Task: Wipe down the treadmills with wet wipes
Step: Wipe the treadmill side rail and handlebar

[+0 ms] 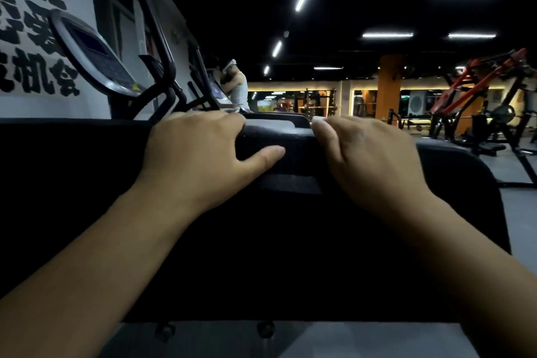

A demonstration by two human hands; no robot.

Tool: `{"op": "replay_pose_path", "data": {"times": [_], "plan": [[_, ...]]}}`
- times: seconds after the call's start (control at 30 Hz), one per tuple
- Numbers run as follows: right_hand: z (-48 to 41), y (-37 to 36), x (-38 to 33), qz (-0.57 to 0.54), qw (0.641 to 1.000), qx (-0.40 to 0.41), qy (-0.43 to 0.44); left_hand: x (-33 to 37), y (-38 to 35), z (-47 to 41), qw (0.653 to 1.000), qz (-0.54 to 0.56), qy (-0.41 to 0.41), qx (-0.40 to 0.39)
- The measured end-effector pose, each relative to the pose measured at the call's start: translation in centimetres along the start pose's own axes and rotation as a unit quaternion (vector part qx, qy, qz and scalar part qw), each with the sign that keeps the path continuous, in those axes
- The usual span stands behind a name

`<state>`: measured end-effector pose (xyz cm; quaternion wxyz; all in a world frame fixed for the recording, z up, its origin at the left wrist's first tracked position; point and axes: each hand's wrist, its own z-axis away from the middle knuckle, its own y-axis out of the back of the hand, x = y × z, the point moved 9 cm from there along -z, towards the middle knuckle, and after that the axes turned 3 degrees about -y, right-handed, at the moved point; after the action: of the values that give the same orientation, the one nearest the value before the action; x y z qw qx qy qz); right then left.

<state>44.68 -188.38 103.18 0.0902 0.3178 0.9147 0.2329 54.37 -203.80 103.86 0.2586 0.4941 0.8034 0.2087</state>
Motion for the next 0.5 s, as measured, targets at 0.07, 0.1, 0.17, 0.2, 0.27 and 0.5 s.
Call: {"op": "replay_pose_path", "data": {"times": [0.07,0.1,0.17,0.2,0.27,0.5], "plan": [[0.4,0.7,-0.3,-0.005,1.0,0.009,0.001,0.1,-0.3,-0.1,1.0,0.015,-0.015,-0.014],[0.5,1.3,-0.4,-0.007,1.0,0.015,0.0,0.0,-0.4,-0.1,0.999,0.025,-0.024,-0.02],[1.0,1.7,-0.4,-0.015,1.0,0.003,-0.011,-0.2,-0.7,0.1,0.998,0.046,-0.036,-0.031],[1.2,1.5,-0.4,-0.016,1.0,-0.016,-0.019,-0.3,-0.9,0.3,0.997,0.056,-0.035,-0.043],[1.5,1.1,-0.2,-0.017,0.997,-0.061,-0.041,-0.2,-1.0,0.6,0.993,0.083,-0.029,-0.076],[1.6,0.5,-0.6,-0.069,0.961,-0.241,-0.115,-0.1,-0.5,0.5,0.97,0.141,-0.008,-0.2]]}}
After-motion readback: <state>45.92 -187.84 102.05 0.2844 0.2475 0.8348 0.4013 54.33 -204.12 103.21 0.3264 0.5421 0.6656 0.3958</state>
